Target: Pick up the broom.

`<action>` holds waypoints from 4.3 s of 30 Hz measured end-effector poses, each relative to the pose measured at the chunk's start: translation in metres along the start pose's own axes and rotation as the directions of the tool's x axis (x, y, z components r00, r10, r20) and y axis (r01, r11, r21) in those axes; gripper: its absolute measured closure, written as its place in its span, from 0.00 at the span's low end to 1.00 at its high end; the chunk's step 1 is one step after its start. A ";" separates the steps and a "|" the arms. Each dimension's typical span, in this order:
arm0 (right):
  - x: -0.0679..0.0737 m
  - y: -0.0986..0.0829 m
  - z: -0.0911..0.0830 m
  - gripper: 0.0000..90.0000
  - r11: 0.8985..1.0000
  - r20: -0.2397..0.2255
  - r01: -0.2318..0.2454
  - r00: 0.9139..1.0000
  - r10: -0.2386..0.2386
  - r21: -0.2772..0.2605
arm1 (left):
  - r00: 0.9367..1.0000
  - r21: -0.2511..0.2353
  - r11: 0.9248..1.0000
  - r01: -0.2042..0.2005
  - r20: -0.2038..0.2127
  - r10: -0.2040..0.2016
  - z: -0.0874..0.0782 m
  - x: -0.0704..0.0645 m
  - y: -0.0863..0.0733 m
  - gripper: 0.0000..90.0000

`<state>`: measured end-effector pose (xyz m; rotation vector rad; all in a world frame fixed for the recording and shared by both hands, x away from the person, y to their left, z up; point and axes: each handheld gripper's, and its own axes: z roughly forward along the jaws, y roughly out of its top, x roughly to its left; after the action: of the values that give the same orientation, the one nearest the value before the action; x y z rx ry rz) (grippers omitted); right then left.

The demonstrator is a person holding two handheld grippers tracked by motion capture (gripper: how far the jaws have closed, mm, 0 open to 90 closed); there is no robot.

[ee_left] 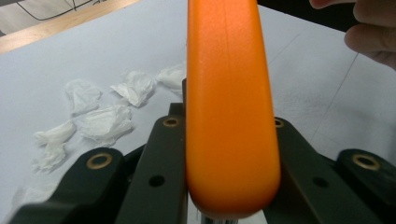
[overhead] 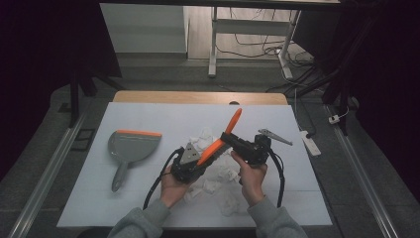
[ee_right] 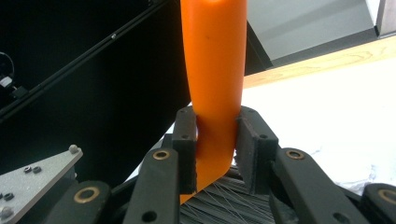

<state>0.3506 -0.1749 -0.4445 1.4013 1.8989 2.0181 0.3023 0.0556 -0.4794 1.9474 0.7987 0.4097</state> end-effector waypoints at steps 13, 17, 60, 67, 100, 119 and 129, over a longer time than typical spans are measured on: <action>0.001 0.013 -0.003 0.44 0.979 0.005 0.151 0.988 -0.153 0.136 | 1.000 0.059 0.998 -0.003 0.028 0.001 -0.018 0.024 0.000 0.89; 0.000 0.021 -0.009 0.43 0.943 -0.014 0.249 0.967 -0.253 0.223 | 0.998 0.117 0.991 -0.058 0.026 0.055 -0.028 0.030 0.002 0.89; 0.052 -0.015 0.013 0.59 0.241 -0.392 0.751 0.556 -0.733 0.615 | 0.899 0.354 0.830 -0.432 0.247 0.362 -0.014 -0.011 0.016 0.89; 0.053 -0.015 0.011 0.65 0.226 -0.428 0.768 0.546 -0.720 0.600 | 0.893 0.333 0.835 -0.437 0.274 0.358 -0.018 -0.005 0.016 0.88; 0.021 0.018 -0.008 0.74 0.527 -0.216 0.646 0.721 -0.658 0.552 | 0.996 0.031 0.997 -0.078 -0.043 0.079 -0.103 0.049 -0.003 0.44; -0.015 0.052 -0.030 0.74 0.687 0.011 0.521 0.793 -0.610 0.507 | 0.983 0.084 0.992 0.090 -0.171 -0.074 -0.127 0.083 -0.057 0.38; -0.032 0.049 -0.021 0.75 0.689 0.062 0.482 0.794 -0.604 0.542 | 0.974 0.080 0.987 0.142 -0.188 -0.125 -0.139 0.094 -0.081 0.37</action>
<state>0.3826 -0.2224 -0.4200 0.8848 2.4416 1.0677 0.2607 0.2374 -0.4866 1.9473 1.0774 0.4819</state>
